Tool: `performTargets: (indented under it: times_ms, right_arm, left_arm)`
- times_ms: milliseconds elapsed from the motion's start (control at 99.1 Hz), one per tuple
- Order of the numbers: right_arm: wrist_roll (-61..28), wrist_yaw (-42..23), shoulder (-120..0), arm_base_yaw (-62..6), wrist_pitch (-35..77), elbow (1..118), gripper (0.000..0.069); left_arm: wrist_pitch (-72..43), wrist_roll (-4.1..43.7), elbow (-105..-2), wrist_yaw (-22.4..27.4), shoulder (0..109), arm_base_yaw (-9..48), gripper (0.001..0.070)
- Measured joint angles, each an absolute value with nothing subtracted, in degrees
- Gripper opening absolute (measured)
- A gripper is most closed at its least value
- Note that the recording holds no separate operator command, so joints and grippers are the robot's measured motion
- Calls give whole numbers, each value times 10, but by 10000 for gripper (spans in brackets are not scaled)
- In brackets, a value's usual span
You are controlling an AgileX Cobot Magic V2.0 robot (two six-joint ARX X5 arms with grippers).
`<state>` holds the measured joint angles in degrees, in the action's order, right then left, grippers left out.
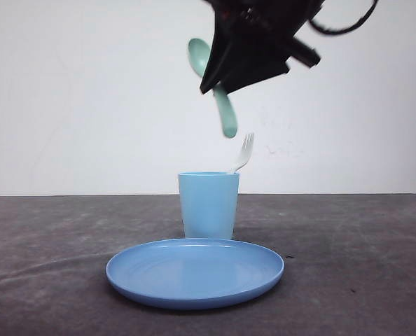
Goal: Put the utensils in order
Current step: 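Lift the green spoon with the right gripper over the cup, then lower the spoon into the cup and open the right gripper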
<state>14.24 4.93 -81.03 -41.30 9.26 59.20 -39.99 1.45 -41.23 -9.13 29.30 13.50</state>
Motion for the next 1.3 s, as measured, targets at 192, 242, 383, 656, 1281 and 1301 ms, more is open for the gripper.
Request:
performTargets:
  times_ms: [192, 242, 383, 656, 1281, 1301]
  right_arm:
    - [121, 49, -847, -416, 23, 592, 66]
    - [114, 44, -854, -416, 13, 592, 66]
    - [95, 41, -868, -417, -8, 592, 66]
    - [67, 22, -918, -417, -46, 592, 66]
    - [43, -10, -940, -416, -6, 592, 65]
    - [43, -10, -940, -416, -6, 592, 65]
  left_arm:
    - [-399, 15, -412, -91, 293, 135, 236]
    - [-399, 15, -412, -91, 293, 135, 236]
    - [-392, 15, -412, -91, 293, 135, 236]
    - [-379, 14, -412, -91, 293, 135, 236]
    - [-380, 11, -412, -91, 293, 135, 236]
    - [-380, 11, -412, -91, 293, 135, 236]
